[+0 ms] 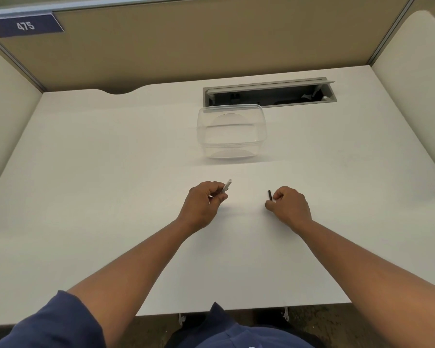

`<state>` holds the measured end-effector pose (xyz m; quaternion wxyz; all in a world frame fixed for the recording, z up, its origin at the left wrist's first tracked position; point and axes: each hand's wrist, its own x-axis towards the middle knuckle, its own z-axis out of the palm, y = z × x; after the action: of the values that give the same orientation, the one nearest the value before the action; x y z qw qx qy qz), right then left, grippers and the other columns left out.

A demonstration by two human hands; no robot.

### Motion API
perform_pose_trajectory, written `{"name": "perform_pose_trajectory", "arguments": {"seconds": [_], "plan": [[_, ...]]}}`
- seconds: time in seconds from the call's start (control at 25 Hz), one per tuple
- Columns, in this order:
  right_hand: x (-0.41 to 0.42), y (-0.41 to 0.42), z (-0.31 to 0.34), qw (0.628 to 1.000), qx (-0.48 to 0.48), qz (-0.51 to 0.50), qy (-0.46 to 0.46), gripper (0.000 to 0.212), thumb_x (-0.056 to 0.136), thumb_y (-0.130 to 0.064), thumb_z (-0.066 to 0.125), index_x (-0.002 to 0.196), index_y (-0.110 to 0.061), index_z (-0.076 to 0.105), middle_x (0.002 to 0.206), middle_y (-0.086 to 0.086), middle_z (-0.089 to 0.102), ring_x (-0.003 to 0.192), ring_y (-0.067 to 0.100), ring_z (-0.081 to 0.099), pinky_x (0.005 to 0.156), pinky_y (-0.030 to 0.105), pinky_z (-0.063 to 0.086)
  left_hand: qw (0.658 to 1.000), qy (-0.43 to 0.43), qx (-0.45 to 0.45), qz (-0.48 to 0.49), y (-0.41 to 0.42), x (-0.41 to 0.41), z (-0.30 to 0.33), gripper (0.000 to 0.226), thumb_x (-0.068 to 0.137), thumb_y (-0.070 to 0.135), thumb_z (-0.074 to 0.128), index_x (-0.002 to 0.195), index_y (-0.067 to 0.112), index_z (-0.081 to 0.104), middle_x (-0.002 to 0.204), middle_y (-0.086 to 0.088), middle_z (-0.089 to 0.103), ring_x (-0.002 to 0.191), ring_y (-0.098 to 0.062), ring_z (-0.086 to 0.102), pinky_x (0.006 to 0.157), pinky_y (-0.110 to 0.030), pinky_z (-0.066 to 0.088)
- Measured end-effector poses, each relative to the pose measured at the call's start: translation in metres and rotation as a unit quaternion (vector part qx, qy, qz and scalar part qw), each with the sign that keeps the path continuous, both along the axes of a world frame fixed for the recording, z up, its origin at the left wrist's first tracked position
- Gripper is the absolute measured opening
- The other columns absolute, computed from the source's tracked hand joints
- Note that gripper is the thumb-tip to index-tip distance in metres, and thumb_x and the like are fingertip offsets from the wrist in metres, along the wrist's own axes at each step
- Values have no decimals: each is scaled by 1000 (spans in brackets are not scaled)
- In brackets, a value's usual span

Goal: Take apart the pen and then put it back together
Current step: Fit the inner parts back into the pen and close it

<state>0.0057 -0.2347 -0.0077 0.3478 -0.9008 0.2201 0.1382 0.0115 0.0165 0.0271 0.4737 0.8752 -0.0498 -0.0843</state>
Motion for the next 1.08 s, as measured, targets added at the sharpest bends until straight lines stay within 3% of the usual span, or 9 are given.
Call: {"name": "perform_pose_trajectory", "arguments": {"seconds": [0.48,0.76,0.96,1.08], "plan": [[-2,3,6,999,-14,42,17,5,76,-28,67,75,-24,65,78,-7,68,75,18,65,63,33,52,1000,-3,6,-5,0,-3,0,12,94,14,67,103,19,74,100,5,70,93,-11,64,81,-20,51],[6,16,42,983,142,82,-86,5,78,-21,70,73,-22,69,74,5,70,64,14,59,59,29,48,1000,2,6,-2,1,-4,1,13,94,15,67,104,20,74,101,6,70,95,-13,65,83,-24,52],[11,28,72,958,237,86,-136,6,82,-14,73,78,-18,72,64,-13,62,58,9,49,57,18,43,1000,-18,23,-11,1,-4,3,15,95,15,66,107,19,73,100,5,69,94,-15,64,85,-30,53],[11,30,83,947,267,99,-152,6,84,-10,72,80,-14,72,66,-10,62,58,9,48,55,17,41,999,-30,28,-7,3,-2,3,15,95,16,66,108,20,73,98,6,68,94,-16,63,86,-33,53]]}}
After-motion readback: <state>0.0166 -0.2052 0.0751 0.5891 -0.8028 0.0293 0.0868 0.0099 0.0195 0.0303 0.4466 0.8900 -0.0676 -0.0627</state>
